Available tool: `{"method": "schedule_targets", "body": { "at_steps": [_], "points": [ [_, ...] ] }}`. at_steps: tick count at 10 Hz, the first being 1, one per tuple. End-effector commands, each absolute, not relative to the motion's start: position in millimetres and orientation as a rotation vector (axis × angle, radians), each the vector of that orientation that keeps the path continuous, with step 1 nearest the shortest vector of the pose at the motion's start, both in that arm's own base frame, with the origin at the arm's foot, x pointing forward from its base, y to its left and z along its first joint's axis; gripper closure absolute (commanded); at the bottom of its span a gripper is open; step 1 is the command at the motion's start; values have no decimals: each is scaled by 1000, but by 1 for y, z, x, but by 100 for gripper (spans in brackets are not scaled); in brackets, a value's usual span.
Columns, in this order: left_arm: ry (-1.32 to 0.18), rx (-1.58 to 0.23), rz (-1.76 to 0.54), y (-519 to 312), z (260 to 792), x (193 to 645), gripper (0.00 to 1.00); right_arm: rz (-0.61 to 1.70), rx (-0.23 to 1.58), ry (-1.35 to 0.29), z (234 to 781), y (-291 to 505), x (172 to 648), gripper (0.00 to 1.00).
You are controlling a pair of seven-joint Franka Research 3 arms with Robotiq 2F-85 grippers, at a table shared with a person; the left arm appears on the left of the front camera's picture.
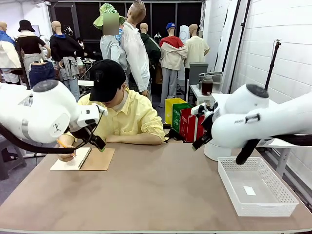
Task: Sort the paper based on its condition.
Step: If a person hands you a paper, place it in the Organizing basket , and if it's crumpled, put it in the Trash can.
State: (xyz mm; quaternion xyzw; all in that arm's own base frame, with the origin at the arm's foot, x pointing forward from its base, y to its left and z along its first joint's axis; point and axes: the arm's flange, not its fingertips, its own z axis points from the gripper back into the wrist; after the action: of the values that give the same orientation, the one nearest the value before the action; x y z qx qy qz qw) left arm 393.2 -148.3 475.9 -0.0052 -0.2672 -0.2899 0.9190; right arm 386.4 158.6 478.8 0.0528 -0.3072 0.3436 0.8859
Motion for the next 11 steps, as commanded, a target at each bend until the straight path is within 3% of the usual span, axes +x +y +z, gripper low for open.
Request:
{"method": "schedule_targets", "body": {
  "at_steps": [1,6,11],
  "points": [
    [-551,-31,-577,-152,503,383,0,772,164,-643,508,144,385,0],
    [-522,-1,-560,-149,565,366,0,833,187,-680,544,147,376,0],
    [-555,-47,-536,-141,581,356,0,874,268,-729,547,147,374,0]
  ]
}}
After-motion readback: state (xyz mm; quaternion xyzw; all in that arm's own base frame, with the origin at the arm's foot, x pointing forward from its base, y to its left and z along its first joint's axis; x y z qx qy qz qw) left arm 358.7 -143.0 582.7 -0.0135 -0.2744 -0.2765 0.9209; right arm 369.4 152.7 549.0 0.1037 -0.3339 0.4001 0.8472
